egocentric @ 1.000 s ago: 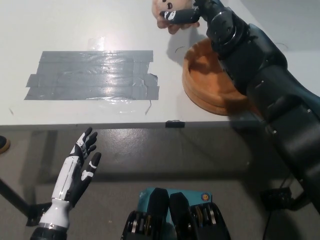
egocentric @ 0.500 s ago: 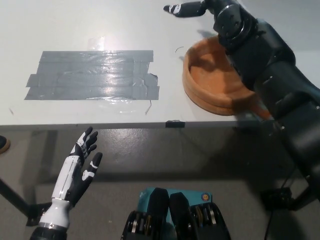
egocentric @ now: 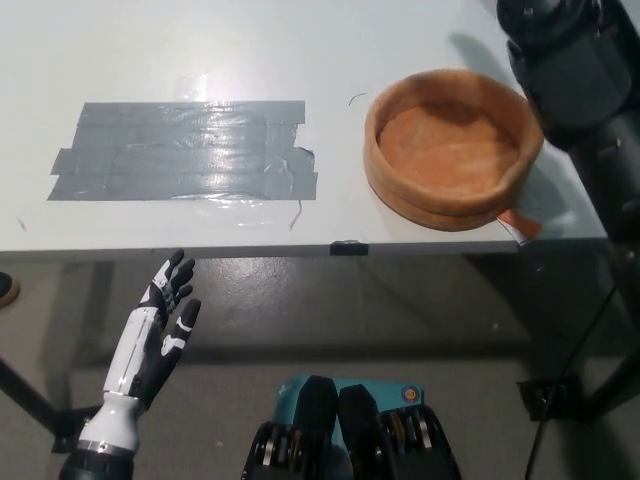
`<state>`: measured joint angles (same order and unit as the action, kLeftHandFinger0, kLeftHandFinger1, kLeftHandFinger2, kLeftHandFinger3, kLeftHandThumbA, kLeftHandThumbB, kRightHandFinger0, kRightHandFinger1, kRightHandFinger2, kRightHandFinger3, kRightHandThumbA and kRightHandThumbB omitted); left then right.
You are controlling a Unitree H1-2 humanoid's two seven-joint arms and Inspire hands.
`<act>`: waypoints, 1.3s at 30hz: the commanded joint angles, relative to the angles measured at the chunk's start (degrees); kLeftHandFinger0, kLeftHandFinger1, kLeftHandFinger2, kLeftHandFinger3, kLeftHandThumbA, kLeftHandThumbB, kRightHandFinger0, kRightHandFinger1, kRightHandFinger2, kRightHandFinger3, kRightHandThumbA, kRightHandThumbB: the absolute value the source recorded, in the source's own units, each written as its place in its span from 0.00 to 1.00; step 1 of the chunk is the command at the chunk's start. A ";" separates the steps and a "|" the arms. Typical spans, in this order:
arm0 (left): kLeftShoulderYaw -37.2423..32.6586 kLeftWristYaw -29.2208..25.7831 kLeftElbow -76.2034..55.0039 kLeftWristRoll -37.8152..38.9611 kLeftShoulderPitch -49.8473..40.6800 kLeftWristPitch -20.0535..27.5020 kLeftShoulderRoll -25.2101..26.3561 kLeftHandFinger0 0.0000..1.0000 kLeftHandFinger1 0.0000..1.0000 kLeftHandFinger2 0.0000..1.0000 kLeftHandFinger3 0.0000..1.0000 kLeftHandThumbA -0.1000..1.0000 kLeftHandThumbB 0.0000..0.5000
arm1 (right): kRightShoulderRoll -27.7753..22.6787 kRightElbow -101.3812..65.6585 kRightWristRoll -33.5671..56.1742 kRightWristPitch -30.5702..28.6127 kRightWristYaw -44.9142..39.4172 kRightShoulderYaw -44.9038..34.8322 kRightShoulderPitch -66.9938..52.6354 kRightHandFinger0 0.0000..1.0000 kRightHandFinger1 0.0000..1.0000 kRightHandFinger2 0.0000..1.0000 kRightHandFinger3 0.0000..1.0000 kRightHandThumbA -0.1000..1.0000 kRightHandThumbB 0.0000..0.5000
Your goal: An emotional support dumpling is kept in a soft plate infront in the middle of the desk infront of the robot. The robot extends its right arm to pick up the dumpling and hands it to a person
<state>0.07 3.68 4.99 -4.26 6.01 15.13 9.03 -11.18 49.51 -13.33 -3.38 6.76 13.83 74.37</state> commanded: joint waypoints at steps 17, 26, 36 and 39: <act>0.65 -0.74 0.87 -0.55 4.64 0.55 0.74 1.00 1.00 1.00 1.00 0.87 0.68 | -6.92 -85.33 11.65 8.42 -7.39 -5.83 -49.44 1.00 1.00 1.00 1.00 0.93 0.74; 0.59 -0.27 0.43 -0.01 3.63 -0.12 0.80 1.00 1.00 1.00 1.00 0.85 0.65 | -2.74 -80.14 8.19 3.05 -5.28 -4.12 -60.71 1.00 1.00 1.00 1.00 0.97 0.71; 0.14 -0.23 0.21 -0.42 1.16 0.60 0.48 1.00 1.00 1.00 1.00 0.86 0.69 | -0.04 -67.34 8.22 -4.16 -3.84 -5.02 -69.45 1.00 1.00 1.00 1.00 0.96 0.65; -0.07 -0.17 0.84 -0.39 0.60 1.59 0.33 1.00 1.00 1.00 1.00 0.86 0.69 | 0.41 -64.17 9.20 -5.13 -4.47 -5.84 -71.30 1.00 1.00 1.00 1.00 0.97 0.66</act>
<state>0.15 3.67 7.20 -4.27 6.05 14.34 9.00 -11.39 -15.77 -7.63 -2.38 3.29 9.86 4.47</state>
